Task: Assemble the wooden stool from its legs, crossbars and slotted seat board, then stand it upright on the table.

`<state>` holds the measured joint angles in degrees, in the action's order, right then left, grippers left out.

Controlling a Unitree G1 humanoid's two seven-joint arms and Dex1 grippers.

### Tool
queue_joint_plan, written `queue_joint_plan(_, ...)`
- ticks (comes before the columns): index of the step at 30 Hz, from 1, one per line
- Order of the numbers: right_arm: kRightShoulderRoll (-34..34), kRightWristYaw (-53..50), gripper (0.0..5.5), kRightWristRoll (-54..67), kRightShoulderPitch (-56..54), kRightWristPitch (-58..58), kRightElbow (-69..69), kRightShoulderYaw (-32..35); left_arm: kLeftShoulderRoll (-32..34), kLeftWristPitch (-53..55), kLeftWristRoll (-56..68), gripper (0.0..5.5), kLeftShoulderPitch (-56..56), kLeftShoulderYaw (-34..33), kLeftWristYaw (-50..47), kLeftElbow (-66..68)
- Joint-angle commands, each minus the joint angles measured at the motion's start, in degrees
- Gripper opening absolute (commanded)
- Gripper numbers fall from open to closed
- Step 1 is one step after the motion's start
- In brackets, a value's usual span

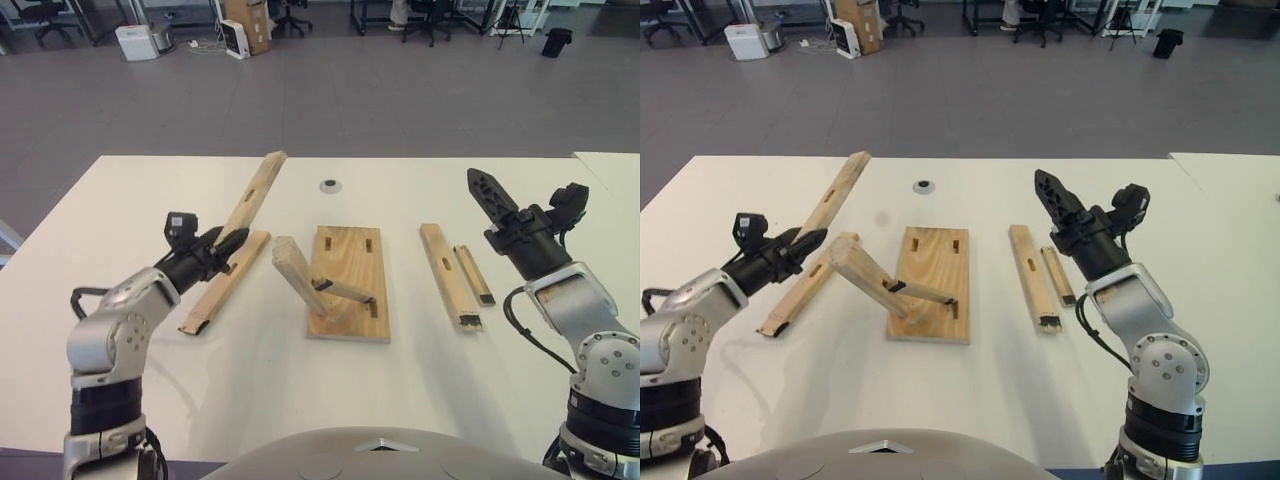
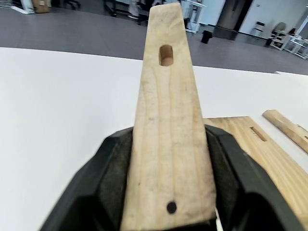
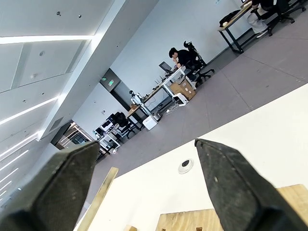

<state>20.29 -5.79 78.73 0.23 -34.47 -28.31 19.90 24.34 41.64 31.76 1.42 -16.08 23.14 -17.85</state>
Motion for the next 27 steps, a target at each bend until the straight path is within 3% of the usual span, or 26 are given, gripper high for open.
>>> queue_joint_plan(1,-1.5,-1.3,3.7,-1.4,1.2,0.6,-1.3,-1.2,0.8,-4.0,-4.9,2.06,9.0,6.2,1.4,-6.4)
queue_joint_plan(9,1.0,-0.6,3.7,-2.3,-0.6,0.1,0.5,0.3,-1.9,0.2,-5.7,2.06,14.3,9.6,-2.1,-5.4)
queue_joint_plan(13,0.9,-0.3,3.7,-3.1,-0.7,-0.9,0.4,-1.6,-3.1,1.8,-6.8,2.87,15.9,12.4,-3.5,-5.3)
queue_joint_plan(19,19.8,17.7,3.7,-18.8,1.5,-8.9,-4.4,-11.8,-1.6,0.5,-8.4,4.05,13.6,14.0,-3.3,-3.2)
queue_joint_plan(21,24.6,24.6,3.7,-22.9,0.8,-9.6,-5.0,-14.8,1.1,-1.6,-8.9,4.11,11.0,13.1,-0.4,-2.1)
queue_joint_plan(23,27.1,29.8,3.7,-26.9,-0.7,-9.5,-4.8,-18.2,2.4,-3.9,-7.3,4.11,9.2,11.0,2.9,-1.2)
queue_joint_plan(27,26.6,36.2,3.7,-33.4,-7.4,-9.1,-0.8,-24.9,4.8,-11.8,-7.1,4.11,9.9,14.1,14.3,2.1)
